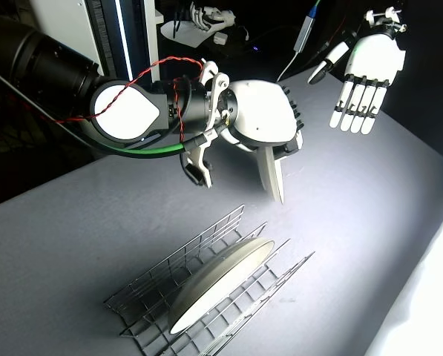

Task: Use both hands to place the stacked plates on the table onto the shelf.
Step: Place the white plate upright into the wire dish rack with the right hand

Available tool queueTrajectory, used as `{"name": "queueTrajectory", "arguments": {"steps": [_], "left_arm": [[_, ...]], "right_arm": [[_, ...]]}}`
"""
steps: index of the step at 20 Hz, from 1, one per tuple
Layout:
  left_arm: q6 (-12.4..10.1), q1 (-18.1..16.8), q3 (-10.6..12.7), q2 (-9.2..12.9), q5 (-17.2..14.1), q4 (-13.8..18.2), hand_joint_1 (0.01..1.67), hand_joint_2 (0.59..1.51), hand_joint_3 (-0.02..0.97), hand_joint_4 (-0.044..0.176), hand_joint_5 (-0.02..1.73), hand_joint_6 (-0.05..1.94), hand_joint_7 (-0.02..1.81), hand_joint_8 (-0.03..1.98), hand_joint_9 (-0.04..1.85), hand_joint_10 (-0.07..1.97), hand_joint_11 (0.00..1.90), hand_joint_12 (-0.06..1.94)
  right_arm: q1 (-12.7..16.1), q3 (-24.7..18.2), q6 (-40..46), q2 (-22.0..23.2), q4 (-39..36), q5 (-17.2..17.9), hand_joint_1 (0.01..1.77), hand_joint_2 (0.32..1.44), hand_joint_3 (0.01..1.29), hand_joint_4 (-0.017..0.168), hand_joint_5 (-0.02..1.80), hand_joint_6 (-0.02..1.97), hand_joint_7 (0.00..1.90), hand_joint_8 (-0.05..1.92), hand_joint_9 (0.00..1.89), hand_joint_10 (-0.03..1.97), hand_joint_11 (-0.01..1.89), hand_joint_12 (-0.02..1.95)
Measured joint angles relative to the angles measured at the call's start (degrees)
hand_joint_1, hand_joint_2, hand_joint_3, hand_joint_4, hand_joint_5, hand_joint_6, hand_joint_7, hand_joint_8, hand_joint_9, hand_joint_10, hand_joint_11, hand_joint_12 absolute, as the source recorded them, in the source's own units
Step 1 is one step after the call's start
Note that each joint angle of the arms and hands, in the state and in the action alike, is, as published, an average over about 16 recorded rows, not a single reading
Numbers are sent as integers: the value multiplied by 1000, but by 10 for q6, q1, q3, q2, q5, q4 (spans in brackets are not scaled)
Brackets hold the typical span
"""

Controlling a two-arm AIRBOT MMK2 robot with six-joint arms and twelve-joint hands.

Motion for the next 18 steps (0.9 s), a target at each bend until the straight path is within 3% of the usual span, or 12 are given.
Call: {"name": "queueTrajectory", "arguments": {"steps": [18], "left_arm": [[-5, -21, 25, -15, 8, 10, 15, 1101, 18, 2, 22, 7, 14, -9, 23, 6, 15, 12]], "right_arm": [[38, -61, 13, 79, 375, -20, 1469, 1062, 13, -6, 733, 1139, 939, 952, 862, 1163, 803, 1656]]}}
